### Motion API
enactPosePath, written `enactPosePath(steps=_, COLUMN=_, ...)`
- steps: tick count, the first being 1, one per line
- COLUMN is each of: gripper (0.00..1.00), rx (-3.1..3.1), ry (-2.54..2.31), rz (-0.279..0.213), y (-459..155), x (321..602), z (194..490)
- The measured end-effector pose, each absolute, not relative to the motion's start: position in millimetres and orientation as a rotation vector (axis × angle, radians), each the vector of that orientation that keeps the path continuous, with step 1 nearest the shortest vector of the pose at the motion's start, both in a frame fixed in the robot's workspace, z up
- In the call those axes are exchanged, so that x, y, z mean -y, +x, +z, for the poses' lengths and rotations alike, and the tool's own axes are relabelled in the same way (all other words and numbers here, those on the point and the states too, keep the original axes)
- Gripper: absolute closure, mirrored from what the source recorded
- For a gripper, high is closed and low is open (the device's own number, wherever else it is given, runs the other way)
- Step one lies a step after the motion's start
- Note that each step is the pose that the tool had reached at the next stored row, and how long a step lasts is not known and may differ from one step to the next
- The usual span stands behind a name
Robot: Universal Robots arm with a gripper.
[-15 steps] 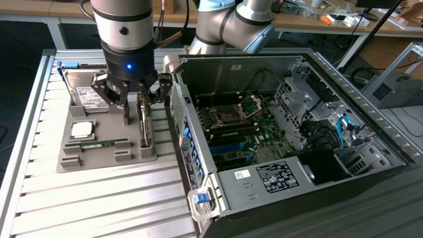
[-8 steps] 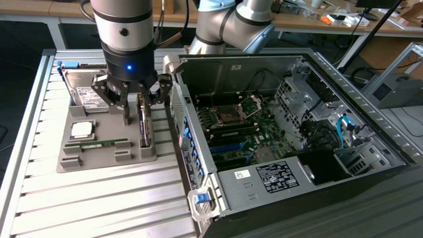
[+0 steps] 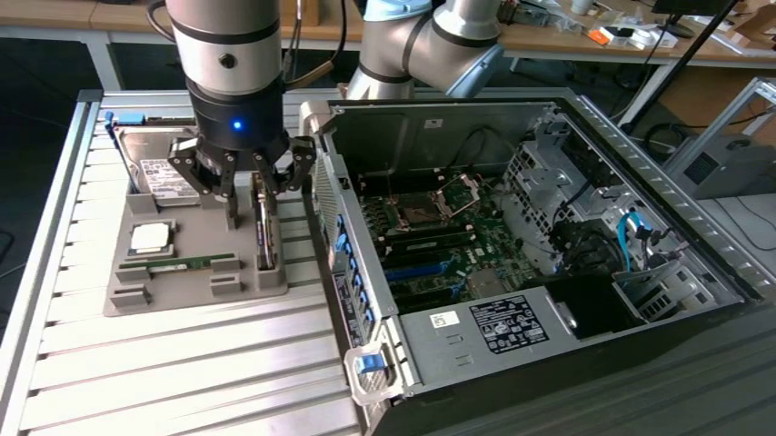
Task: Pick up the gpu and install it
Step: 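Pick up the gpu and move the gpu toward the slot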
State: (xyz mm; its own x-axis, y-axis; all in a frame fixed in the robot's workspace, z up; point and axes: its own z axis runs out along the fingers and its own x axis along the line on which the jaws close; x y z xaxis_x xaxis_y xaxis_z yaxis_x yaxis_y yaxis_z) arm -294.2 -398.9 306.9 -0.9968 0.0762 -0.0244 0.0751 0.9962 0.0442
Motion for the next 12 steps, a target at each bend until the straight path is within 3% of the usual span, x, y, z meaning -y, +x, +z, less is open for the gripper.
enactPosePath(steps=12, gripper=0.52, rx=-3.113, ry=0.118, rz=0.067, y=-294.2, x=398.9, z=304.6)
